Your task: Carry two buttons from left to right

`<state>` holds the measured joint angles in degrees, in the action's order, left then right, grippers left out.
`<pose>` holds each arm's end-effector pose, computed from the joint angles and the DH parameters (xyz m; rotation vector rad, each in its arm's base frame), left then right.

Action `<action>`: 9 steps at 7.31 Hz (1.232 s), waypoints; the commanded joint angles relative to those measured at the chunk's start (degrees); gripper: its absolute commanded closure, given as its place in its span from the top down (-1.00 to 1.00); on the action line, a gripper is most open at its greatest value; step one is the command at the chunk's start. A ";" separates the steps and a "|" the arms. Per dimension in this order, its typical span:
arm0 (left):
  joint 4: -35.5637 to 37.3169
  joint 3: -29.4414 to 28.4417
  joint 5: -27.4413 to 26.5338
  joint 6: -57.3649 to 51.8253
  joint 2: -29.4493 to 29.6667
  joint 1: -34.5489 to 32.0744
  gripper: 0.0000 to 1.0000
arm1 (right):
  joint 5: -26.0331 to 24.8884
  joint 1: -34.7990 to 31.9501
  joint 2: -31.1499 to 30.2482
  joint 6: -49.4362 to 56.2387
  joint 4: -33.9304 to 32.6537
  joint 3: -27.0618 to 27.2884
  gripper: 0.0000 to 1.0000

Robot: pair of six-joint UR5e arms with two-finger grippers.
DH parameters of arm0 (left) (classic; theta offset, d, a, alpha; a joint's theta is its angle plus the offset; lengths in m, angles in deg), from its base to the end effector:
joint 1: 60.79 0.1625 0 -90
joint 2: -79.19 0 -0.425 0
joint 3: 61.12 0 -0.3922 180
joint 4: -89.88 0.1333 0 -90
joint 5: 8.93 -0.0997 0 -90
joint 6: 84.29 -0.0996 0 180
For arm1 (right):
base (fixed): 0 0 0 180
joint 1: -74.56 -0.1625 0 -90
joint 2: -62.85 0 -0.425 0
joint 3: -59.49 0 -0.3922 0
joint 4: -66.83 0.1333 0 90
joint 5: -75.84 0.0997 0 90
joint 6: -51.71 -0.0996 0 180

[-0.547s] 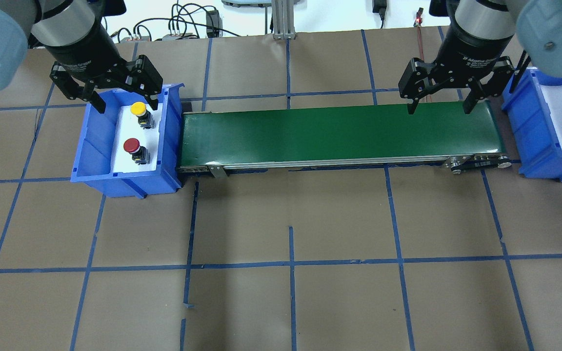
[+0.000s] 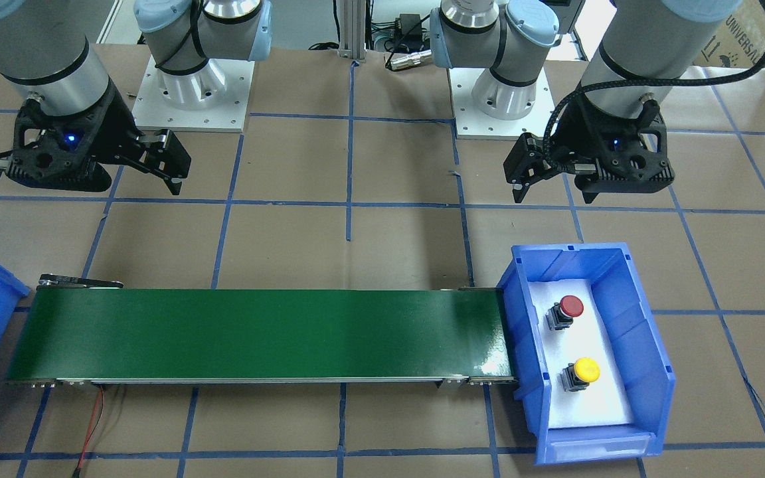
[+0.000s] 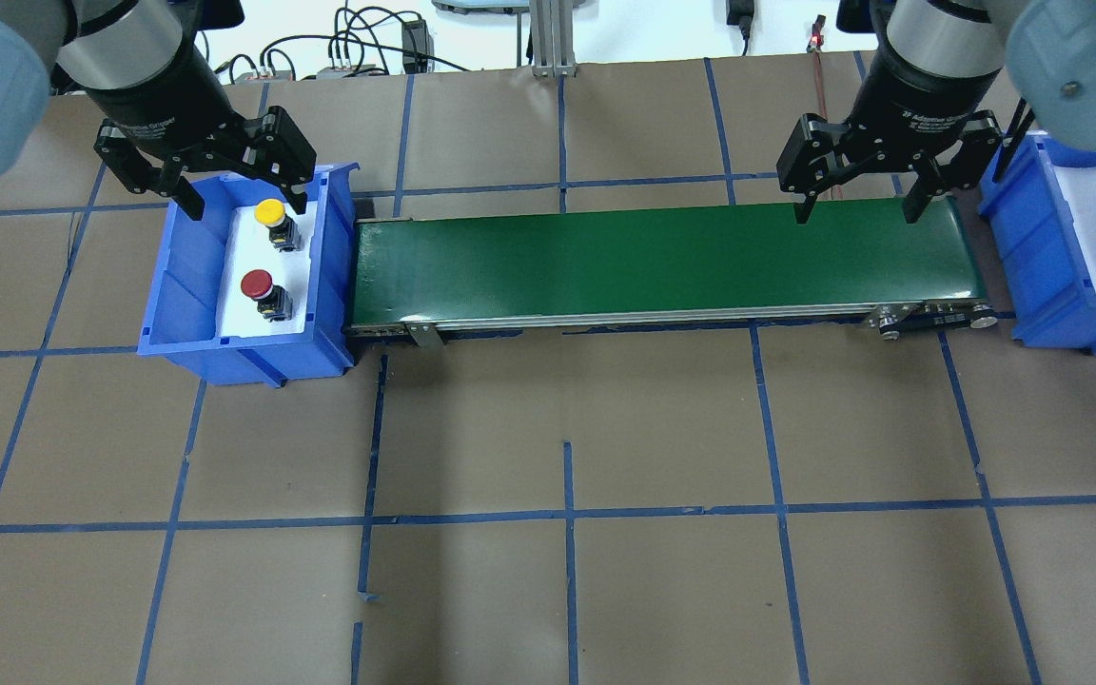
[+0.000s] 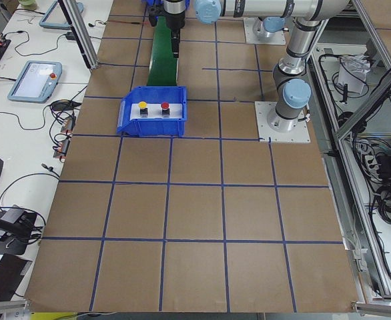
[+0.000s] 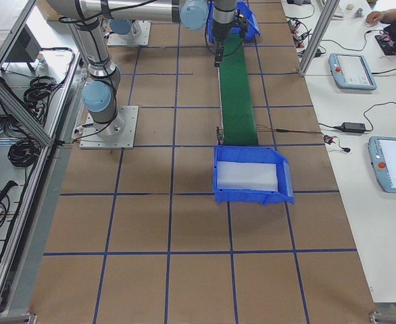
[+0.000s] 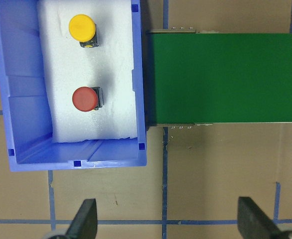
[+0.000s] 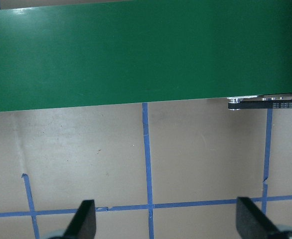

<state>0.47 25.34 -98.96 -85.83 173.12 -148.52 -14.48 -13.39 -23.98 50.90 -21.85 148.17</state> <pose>-0.1125 -0.5262 0.4846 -0.0200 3.1409 -0.0055 0.1144 -0.5140 0.4692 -0.0780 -3.1344 -0.0868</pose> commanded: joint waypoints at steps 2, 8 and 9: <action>0.29 -0.06 0.11 -0.30 0.99 0.19 1.00 | 0.14 -0.02 -0.53 0.19 -0.35 0.00 1.00; 12.94 1.51 0.03 -8.04 12.67 9.77 0.96 | 0.93 -0.02 -0.80 0.28 0.17 0.00 1.00; 13.56 3.17 0.11 -9.00 13.29 11.86 0.98 | 0.93 -0.02 -0.71 0.28 0.25 -0.09 1.00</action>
<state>12.17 26.97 -98.85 -93.73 184.85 -138.67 -13.55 -13.41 -24.73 51.16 -21.71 148.15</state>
